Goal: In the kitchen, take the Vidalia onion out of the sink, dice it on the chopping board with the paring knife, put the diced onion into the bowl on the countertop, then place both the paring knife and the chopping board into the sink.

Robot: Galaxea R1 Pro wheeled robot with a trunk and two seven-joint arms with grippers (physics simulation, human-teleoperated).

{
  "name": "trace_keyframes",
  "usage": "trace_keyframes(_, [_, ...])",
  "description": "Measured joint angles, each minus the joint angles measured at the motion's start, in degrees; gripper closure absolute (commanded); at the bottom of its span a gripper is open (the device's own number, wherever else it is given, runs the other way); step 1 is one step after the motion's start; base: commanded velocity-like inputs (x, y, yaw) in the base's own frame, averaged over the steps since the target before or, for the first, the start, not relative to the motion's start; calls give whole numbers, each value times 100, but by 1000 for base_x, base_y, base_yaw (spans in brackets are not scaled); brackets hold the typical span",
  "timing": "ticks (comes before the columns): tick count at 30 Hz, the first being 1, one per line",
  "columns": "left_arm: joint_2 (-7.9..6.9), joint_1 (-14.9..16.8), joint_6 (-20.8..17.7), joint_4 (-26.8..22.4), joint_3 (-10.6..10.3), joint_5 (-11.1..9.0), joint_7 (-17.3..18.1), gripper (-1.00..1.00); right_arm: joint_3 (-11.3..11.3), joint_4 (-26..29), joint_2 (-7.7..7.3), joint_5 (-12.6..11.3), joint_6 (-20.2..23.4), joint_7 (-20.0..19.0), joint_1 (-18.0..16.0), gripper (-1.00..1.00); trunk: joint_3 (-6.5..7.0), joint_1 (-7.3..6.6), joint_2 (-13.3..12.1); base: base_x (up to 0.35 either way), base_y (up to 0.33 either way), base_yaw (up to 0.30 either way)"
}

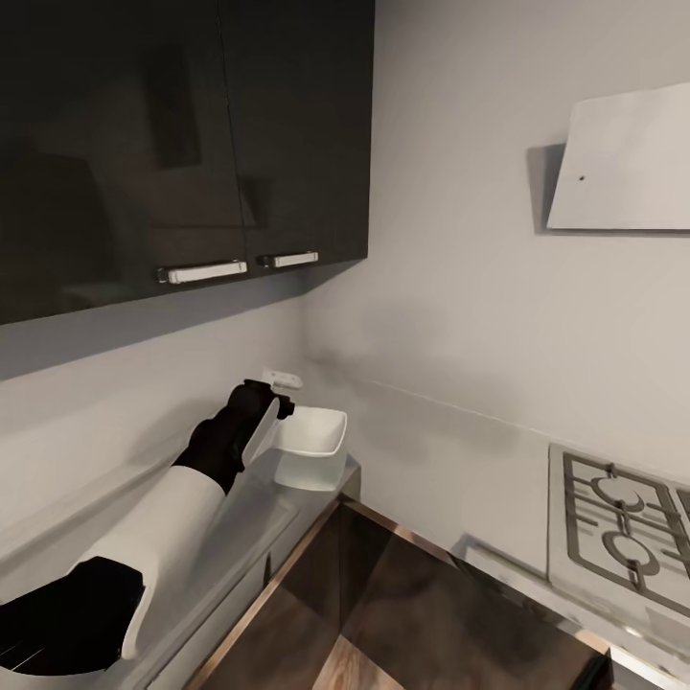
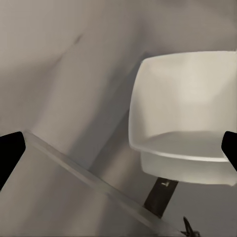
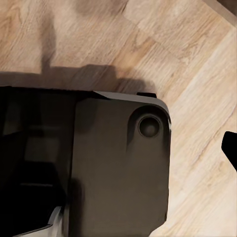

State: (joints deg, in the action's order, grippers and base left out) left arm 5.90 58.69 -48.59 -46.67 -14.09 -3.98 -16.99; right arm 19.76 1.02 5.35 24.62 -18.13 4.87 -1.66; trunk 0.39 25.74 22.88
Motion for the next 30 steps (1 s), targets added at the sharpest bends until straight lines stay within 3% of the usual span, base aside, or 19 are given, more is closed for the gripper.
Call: trace_keyframes(30, [2,0,0,28,0,0,0,-100,0,10,1,0,-2,-8,0,-100,-52,2,-1,8,0,0])
